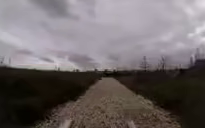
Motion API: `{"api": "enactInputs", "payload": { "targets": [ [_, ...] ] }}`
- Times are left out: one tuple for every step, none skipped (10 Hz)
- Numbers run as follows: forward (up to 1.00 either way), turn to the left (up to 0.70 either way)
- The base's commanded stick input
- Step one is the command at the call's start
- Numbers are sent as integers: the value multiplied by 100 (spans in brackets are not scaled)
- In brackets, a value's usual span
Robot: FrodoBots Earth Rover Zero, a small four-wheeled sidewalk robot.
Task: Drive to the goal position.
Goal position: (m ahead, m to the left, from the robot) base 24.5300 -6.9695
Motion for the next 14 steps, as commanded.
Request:
{"api": "enactInputs", "payload": {
  "targets": [
    [70,-3],
    [70,-3],
    [70,-3],
    [70,-3],
    [70,-3],
    [70,-3],
    [70,-23],
    [70,-35],
    [70,-29],
    [70,-12],
    [70,0],
    [70,0],
    [70,0],
    [70,0]
  ]
}}
